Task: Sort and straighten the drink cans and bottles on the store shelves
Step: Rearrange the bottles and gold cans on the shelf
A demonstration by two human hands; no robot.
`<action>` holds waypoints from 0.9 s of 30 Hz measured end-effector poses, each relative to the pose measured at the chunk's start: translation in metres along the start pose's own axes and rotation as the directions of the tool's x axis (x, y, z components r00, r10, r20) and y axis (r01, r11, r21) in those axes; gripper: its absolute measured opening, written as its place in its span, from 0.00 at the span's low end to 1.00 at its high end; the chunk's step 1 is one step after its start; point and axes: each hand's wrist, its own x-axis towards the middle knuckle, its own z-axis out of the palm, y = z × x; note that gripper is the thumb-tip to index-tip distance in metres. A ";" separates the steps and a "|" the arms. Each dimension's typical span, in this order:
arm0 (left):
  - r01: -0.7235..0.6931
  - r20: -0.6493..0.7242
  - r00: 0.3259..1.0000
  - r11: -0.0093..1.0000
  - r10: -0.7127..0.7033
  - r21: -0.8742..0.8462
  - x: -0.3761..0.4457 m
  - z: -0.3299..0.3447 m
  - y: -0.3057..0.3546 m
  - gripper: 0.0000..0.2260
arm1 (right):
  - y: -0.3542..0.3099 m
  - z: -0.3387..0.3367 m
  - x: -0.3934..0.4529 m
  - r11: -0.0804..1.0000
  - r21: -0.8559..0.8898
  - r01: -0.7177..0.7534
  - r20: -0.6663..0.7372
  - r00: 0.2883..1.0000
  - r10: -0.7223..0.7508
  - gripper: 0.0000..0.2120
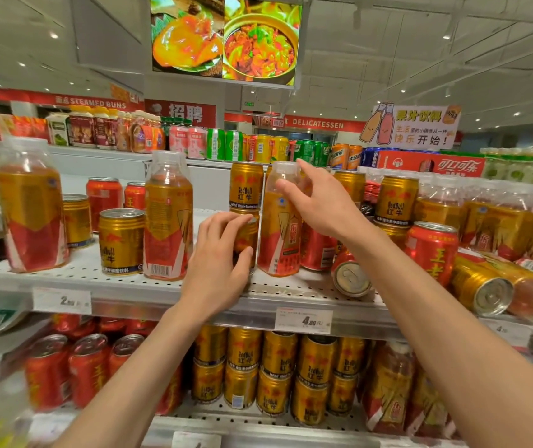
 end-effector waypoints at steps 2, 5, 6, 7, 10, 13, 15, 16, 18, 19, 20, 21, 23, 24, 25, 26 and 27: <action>0.002 -0.004 1.000 1.000 -0.002 0.002 0.001 0.001 0.001 0.23 | 0.002 0.000 -0.001 0.999 -0.040 0.000 -0.010 1.000 -0.001 0.33; -0.001 -0.012 1.000 1.000 0.001 0.008 0.001 0.001 0.002 0.23 | 0.005 -0.007 -0.010 0.998 -0.052 0.020 0.037 0.999 -0.018 0.31; -0.009 -0.018 1.000 1.000 0.010 0.026 0.001 0.002 0.002 0.22 | 0.007 -0.012 -0.016 0.998 -0.050 0.027 0.055 0.998 -0.024 0.32; -0.015 -0.026 1.000 0.999 0.016 0.048 0.002 0.002 0.003 0.23 | 0.009 -0.018 -0.021 0.998 -0.048 0.041 0.059 0.998 -0.039 0.32; -0.021 -0.050 0.998 0.994 0.027 0.103 0.009 0.002 0.010 0.25 | 0.018 -0.037 -0.043 0.994 -0.078 0.078 0.036 0.997 -0.075 0.29; -0.077 -0.052 0.995 0.984 0.086 0.163 0.024 0.006 0.023 0.30 | 0.032 -0.052 -0.069 0.972 -0.186 0.141 0.163 0.980 -0.111 0.26; -0.083 -0.038 0.995 0.978 0.092 0.190 0.036 0.012 0.030 0.34 | 0.042 -0.059 -0.084 0.956 -0.241 0.170 0.310 0.946 -0.090 0.29; -0.074 -0.031 0.996 0.977 0.081 0.198 0.041 0.015 0.033 0.36 | 0.048 -0.061 -0.091 0.950 -0.255 0.179 0.375 0.924 -0.073 0.31; -0.041 -0.018 0.999 0.977 0.046 0.210 0.048 0.023 0.038 0.39 | 0.058 -0.063 -0.100 0.945 -0.264 0.192 0.461 0.886 -0.051 0.36; -0.026 -0.018 0.999 0.975 0.031 0.219 0.050 0.026 0.039 0.39 | 0.062 -0.062 -0.103 0.942 -0.274 0.195 0.474 0.879 -0.044 0.38; -0.017 -0.025 0.999 0.972 0.024 0.234 0.051 0.029 0.040 0.39 | 0.064 -0.060 -0.106 0.932 -0.297 0.210 0.469 0.882 -0.049 0.40; -0.014 -0.040 0.999 0.968 0.025 0.251 0.051 0.031 0.040 0.39 | 0.066 -0.058 -0.107 0.911 -0.337 0.236 0.452 0.890 -0.063 0.41; -0.015 -0.067 0.997 0.963 0.034 0.269 0.049 0.034 0.040 0.39 | 0.068 -0.052 -0.107 0.854 -0.431 0.291 0.413 0.905 -0.100 0.41; -0.017 -0.073 0.997 0.962 0.038 0.272 0.047 0.035 0.039 0.39 | 0.068 -0.050 -0.105 0.827 -0.465 0.315 0.402 0.908 -0.120 0.40; -0.018 -0.075 0.996 0.962 0.040 0.274 0.047 0.035 0.039 0.39 | 0.067 -0.049 -0.104 0.806 -0.485 0.339 0.402 0.905 -0.139 0.40; -0.017 -0.074 0.997 0.961 0.039 0.275 0.046 0.035 0.038 0.39 | 0.066 -0.049 -0.102 0.793 -0.493 0.359 0.410 0.899 -0.153 0.40; -0.015 -0.072 0.997 0.962 0.037 0.273 0.046 0.035 0.038 0.39 | 0.065 -0.050 -0.100 0.787 -0.493 0.372 0.420 0.893 -0.160 0.40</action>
